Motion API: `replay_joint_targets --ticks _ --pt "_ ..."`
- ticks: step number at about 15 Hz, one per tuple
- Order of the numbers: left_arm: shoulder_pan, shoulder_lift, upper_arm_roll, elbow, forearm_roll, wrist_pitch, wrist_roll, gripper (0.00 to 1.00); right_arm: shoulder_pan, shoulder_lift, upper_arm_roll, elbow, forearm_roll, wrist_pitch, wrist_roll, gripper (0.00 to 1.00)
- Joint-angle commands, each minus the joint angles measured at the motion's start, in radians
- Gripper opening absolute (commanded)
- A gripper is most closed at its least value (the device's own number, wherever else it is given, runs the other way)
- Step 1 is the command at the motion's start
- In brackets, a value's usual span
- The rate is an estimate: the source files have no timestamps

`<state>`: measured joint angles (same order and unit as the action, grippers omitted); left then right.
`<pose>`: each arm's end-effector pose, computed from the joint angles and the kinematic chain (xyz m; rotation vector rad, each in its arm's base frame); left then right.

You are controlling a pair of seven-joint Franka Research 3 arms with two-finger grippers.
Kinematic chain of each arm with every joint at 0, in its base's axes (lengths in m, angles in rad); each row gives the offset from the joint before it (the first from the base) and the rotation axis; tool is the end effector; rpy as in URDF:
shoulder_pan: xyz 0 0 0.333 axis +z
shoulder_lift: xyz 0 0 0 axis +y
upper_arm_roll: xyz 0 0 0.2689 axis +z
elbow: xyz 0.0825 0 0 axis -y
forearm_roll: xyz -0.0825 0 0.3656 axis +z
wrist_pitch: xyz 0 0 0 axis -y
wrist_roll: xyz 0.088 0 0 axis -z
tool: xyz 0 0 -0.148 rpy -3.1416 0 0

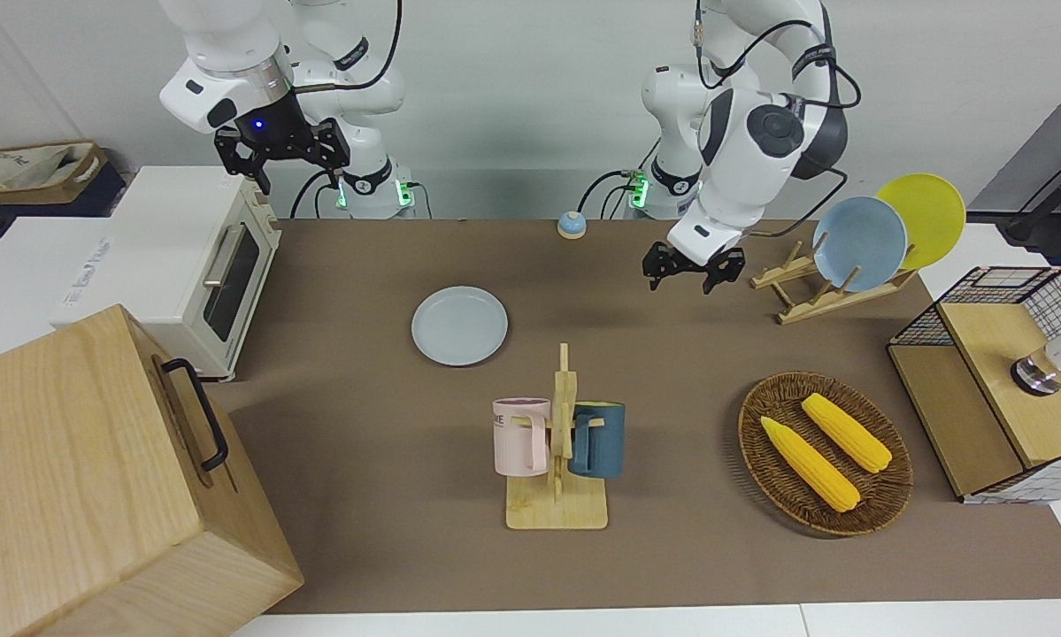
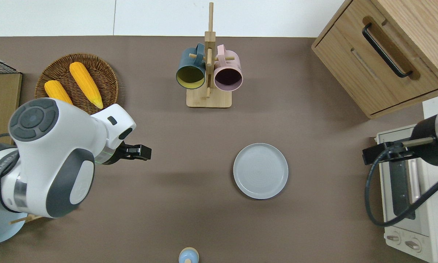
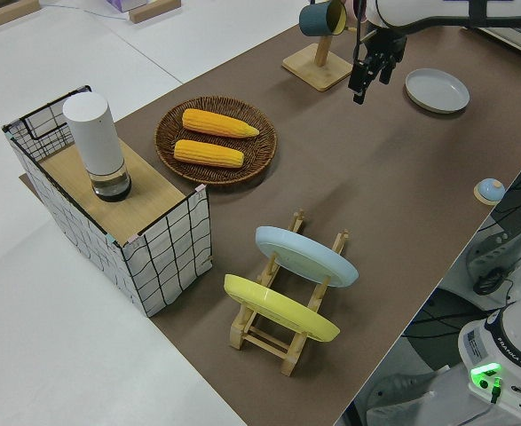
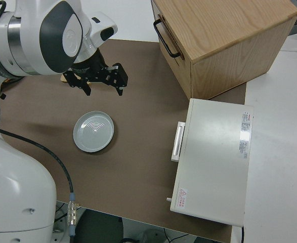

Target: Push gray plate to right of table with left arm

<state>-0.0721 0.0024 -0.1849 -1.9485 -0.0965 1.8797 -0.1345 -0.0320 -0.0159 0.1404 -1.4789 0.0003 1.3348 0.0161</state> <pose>0.5105 -0.1455 0.3893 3.0599 -0.1376 -0.1342 0.4982 0.0548 0.5664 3.1220 0.1440 -0.2003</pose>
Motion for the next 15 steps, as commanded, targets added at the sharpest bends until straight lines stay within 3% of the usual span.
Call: replay_joint_targets --ticks 1,6,10,15 --pt "0.021 -0.015 0.019 0.062 -0.002 -0.091 0.046 0.99 -0.020 -0.002 0.016 0.009 0.004 -0.016 0.012 0.983" --pt "0.020 -0.064 0.082 0.082 0.049 -0.146 0.127 0.99 -0.019 -0.002 0.016 0.009 0.004 -0.016 0.012 0.983" --pt "0.021 -0.067 0.111 0.157 0.119 -0.232 0.203 0.99 -0.020 -0.002 0.016 0.009 0.004 -0.016 0.012 0.983" --pt "0.022 -0.067 0.163 0.250 0.133 -0.335 0.262 0.99 -0.019 -0.002 0.016 0.009 0.004 -0.016 0.013 0.983"
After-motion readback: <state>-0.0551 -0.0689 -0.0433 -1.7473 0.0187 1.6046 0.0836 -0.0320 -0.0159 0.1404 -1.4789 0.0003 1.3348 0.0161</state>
